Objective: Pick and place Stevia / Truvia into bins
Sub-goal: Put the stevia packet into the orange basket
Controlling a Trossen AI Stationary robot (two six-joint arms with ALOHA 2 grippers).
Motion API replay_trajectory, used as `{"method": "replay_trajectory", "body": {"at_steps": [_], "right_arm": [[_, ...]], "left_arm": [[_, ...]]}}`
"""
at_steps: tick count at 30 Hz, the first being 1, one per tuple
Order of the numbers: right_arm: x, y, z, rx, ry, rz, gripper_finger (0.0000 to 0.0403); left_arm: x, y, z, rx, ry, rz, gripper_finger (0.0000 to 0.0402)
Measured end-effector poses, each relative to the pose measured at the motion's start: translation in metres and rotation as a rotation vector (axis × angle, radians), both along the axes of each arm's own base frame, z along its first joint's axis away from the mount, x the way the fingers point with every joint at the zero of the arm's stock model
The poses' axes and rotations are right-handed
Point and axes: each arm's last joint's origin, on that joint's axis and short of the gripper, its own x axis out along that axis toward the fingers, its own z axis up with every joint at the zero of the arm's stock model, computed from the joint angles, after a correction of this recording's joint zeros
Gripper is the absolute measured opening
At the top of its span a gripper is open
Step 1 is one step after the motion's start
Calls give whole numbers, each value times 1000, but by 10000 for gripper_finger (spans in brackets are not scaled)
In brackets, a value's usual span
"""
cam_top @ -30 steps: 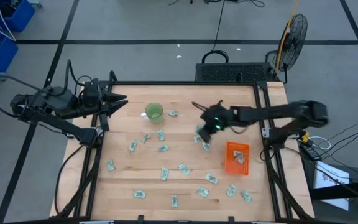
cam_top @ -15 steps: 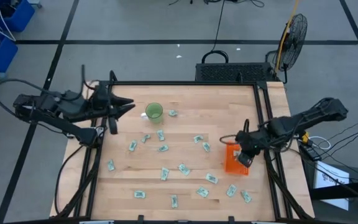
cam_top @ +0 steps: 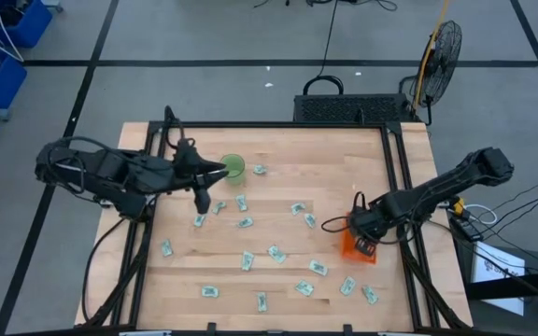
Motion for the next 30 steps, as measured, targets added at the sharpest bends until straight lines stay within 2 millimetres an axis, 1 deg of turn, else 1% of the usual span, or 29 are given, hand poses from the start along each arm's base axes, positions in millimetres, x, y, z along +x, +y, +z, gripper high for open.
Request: {"method": "replay_trajectory", "body": {"at_steps": [3,6,10,12,15,17,20,23,25,28,30], "right_arm": [[3,-1,0,-41,-45,5,84],[5,0,1,-39,-73,43,109],[6,-2,3,-29,-91,29,123],[7,-3,9,-23,-112,12,124],[14,-3,29,3,-204,1,119],[19,-5,47,17,-285,6,115],[28,-10,76,-16,-468,61,110],[39,-19,97,-174,-711,149,113],[46,-29,106,-303,-835,202,118],[57,-48,118,-462,-958,251,130],[62,-59,125,-547,-1028,269,136]], "left_arm": [[3,-1,-1,-24,-6,11,93],[4,-1,-2,-47,-16,19,93],[4,-1,-2,-46,-15,20,93],[6,-1,-3,-66,-17,29,93],[12,-1,-9,-139,-2,45,93],[19,-3,-16,-182,27,50,93],[27,-7,-31,-187,135,47,93],[34,-11,-48,-232,268,40,93],[35,-14,-60,-320,350,71,93],[33,-17,-76,-471,485,181,93],[31,-21,-89,-521,601,269,92]]}}
